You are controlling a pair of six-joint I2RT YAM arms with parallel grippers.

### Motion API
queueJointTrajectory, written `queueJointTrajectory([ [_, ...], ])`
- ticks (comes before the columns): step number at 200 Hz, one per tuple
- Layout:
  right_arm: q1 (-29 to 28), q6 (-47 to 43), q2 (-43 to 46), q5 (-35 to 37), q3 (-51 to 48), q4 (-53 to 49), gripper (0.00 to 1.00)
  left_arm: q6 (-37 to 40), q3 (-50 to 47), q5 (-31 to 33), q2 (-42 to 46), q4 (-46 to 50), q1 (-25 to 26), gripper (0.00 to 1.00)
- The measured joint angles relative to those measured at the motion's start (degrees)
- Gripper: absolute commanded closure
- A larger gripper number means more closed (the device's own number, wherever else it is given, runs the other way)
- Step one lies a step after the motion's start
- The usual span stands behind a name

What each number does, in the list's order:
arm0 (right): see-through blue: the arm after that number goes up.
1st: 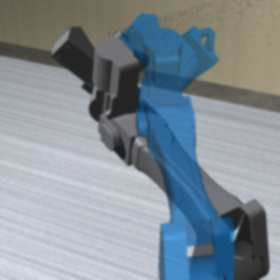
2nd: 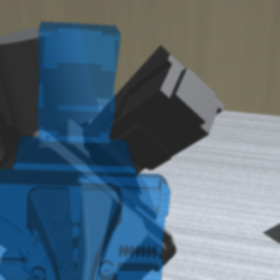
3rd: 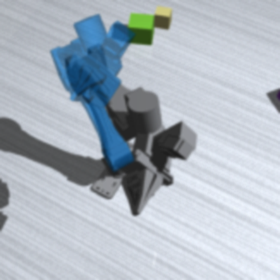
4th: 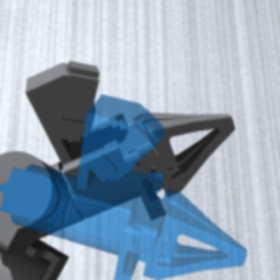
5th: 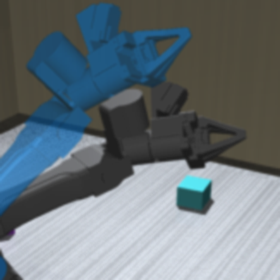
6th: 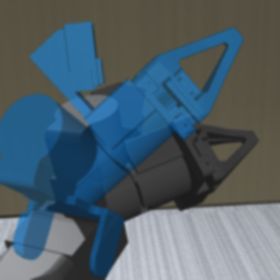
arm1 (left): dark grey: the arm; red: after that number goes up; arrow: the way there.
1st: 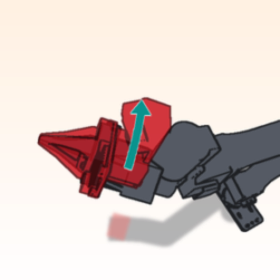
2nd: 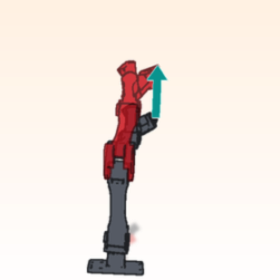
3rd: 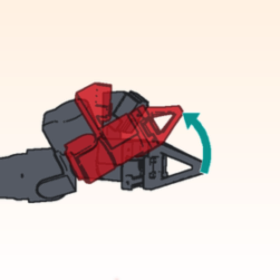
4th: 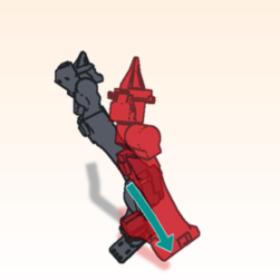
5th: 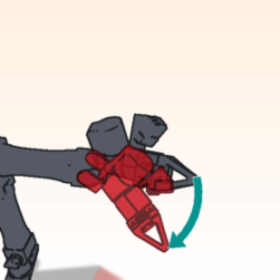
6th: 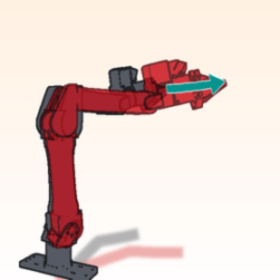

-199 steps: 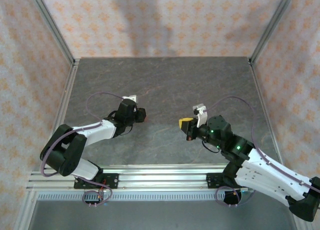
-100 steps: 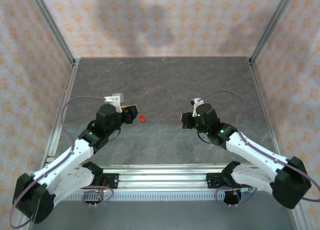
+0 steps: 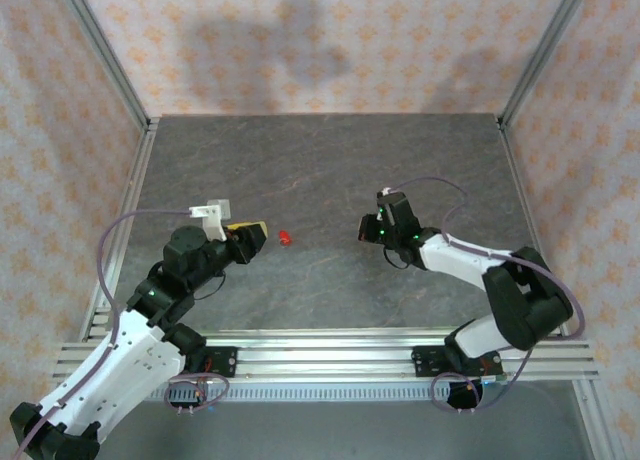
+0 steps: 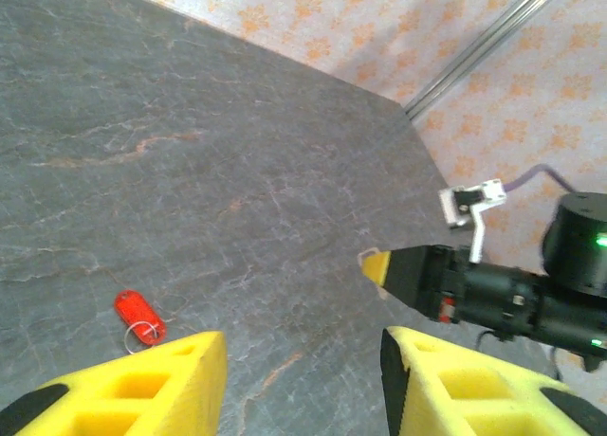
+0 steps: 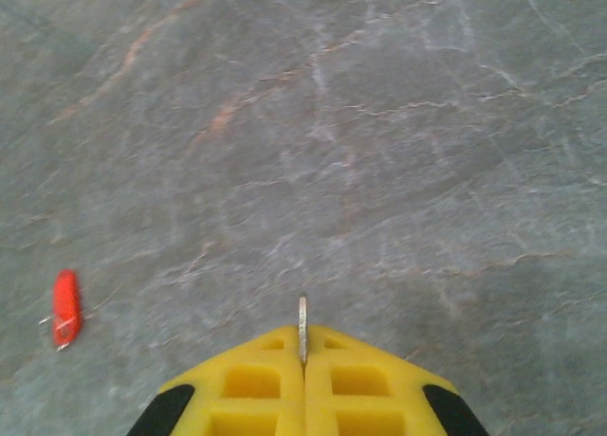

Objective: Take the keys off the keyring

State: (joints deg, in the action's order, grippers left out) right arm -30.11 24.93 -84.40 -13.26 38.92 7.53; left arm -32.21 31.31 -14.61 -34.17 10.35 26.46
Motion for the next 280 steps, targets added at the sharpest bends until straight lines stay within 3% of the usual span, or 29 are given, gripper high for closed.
queueJointTrajectory([
  [49,0.96,2.34,-6.71,0.44,0.33,2.05,0.97,-1.84,-0.57,-0.74,0.09,-0.15,0.0,0.51],
  [129,1.29,2.95,-8.13,3.26,1.46,1.86,0.98,-2.51,-1.42,-1.27,-0.09,-0.74,0.0,0.5],
  [175,1.31,2.97,-9.42,4.59,2.25,1.03,0.93,-2.89,-1.42,-1.27,-0.02,-0.72,0.0,0.5],
  [239,1.46,3.28,-10.8,4.94,2.34,0.66,0.82,-2.89,-1.42,-1.27,0.44,-0.66,0.0,0.48],
  [250,1.57,3.26,-10.6,4.98,2.34,0.59,0.78,-2.86,-1.4,-1.25,0.46,-0.66,0.0,0.39],
  [272,2.23,2.93,-8.37,6.29,2.29,-1.6,0.66,-2.8,-1.33,-0.96,0.39,-0.31,0.0,0.36],
  [280,2.49,2.56,-6.73,6.95,2.27,-2.71,0.58,-2.71,-1.22,-0.76,0.33,-0.09,0.0,0.3],
])
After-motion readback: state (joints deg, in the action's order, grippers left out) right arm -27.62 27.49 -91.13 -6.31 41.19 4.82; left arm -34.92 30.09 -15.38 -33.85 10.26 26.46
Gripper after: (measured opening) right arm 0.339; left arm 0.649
